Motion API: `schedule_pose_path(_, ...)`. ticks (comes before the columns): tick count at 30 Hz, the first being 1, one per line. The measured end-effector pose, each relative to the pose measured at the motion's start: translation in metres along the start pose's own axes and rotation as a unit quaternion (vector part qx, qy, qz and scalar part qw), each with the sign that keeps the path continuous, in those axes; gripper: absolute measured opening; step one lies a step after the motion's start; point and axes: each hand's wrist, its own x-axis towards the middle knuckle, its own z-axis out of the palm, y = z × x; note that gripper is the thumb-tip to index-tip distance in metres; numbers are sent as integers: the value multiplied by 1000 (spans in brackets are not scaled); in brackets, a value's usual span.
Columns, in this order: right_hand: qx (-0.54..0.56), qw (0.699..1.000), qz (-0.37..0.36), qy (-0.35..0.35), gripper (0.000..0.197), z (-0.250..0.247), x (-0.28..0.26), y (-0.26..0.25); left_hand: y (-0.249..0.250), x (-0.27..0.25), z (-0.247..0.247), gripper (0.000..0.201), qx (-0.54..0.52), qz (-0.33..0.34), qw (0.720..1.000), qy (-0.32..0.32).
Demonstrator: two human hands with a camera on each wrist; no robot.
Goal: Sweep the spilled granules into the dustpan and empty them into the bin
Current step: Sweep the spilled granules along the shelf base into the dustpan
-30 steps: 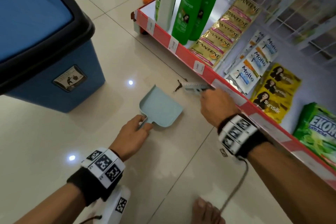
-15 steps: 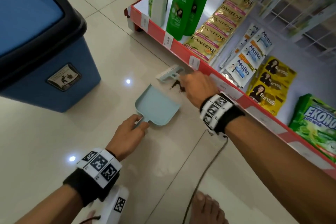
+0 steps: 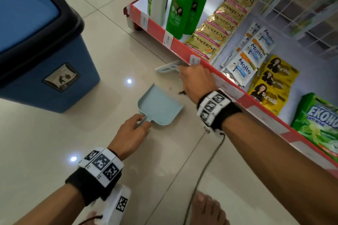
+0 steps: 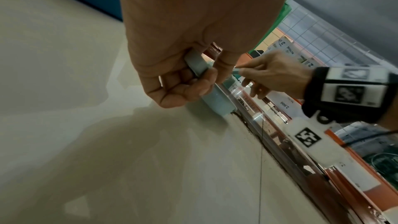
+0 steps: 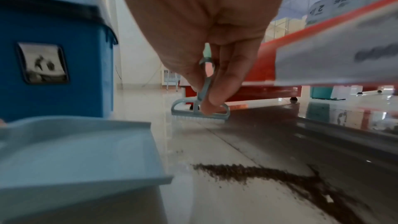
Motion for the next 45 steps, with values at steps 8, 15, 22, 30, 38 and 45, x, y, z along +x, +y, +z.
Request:
schedule_pose_path(8,-52,994,29,-94,18,5,-61,39,-5,-4,-9,20,11,1,1000,13)
schedule_pose_path(15,79,996,-34,0,28,-21,-38,20,-8,-10,-11,25,4,4,1000,19)
schedule_pose_path(22,260,963,44,-63,32,6,9,-7,-14,-18,-19,21,17,5,999,32)
schedule_pose_path(30,134,982,99,-94,25,-4,-48,63,-21,-23,-23,22,21,-5,999,44)
schedule_pose_path(38,361,927,98,-25,27,-14,-18,29,-13,-17,-9,26,33,11,999,24)
schedule_pose_path(45,120,989,-7,-83,29,9,-36,41,-17,-15,-9,24,41,6,999,28)
